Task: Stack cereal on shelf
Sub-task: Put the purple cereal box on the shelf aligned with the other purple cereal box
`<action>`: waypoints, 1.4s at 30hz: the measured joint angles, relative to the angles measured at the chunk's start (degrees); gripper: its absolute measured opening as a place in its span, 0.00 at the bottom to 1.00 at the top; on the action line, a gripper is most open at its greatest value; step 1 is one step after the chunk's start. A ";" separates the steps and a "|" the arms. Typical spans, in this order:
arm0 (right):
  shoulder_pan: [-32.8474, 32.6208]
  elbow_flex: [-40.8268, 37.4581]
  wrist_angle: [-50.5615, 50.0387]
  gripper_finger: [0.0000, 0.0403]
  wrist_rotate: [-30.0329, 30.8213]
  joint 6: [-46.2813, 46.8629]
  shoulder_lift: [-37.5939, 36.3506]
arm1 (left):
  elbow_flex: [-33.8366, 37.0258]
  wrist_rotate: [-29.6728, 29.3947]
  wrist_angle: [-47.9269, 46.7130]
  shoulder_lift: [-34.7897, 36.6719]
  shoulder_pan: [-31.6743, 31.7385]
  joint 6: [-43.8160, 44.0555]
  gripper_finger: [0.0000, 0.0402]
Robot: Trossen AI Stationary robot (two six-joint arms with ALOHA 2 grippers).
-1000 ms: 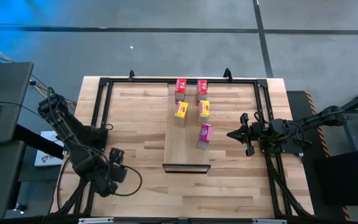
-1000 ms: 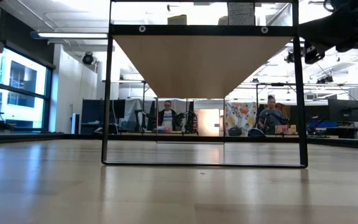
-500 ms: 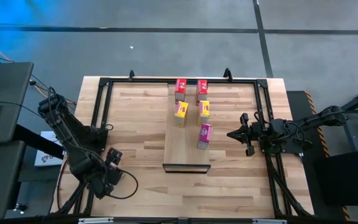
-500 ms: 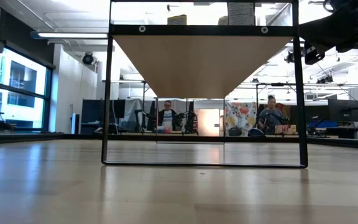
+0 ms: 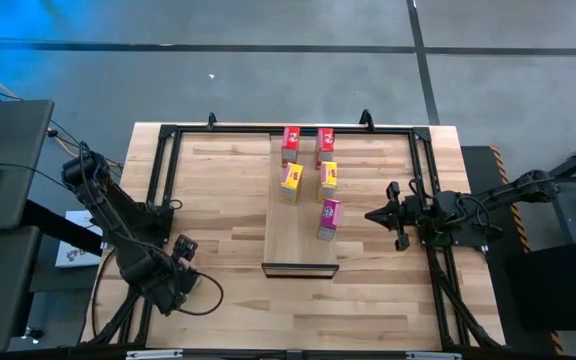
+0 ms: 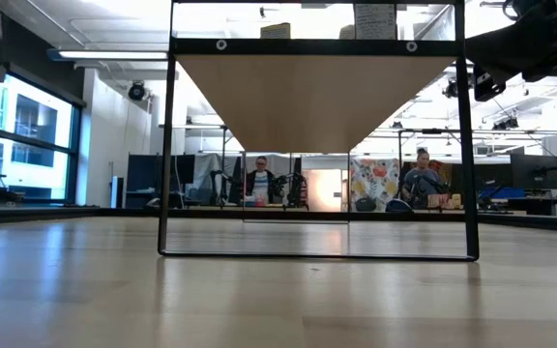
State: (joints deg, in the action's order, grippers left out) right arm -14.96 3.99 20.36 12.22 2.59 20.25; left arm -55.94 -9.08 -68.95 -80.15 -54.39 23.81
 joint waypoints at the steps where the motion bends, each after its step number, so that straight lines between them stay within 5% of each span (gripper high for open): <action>1: 0.00 0.00 0.00 0.00 0.11 0.00 0.00 | 0.28 0.05 0.07 -0.01 0.00 0.01 0.78; 9: -0.01 0.00 -0.02 0.00 0.23 0.04 0.00 | 2.01 0.17 0.88 0.01 0.00 0.00 0.75; 25: 0.00 0.00 0.00 0.00 0.27 0.37 0.00 | 0.45 0.06 2.28 1.42 0.00 -0.43 0.43; 32: -0.01 0.00 0.02 0.00 2.23 0.37 -0.02 | -12.54 -4.62 -2.29 2.42 2.82 -0.50 0.36; 42: -0.01 0.00 0.01 0.00 2.26 0.39 -0.01 | -34.11 -24.59 -0.63 0.67 13.35 -15.85 0.36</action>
State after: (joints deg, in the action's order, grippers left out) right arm -14.97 3.99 20.37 14.48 2.98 20.24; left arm -90.05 -33.67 -69.58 -79.48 -41.04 7.97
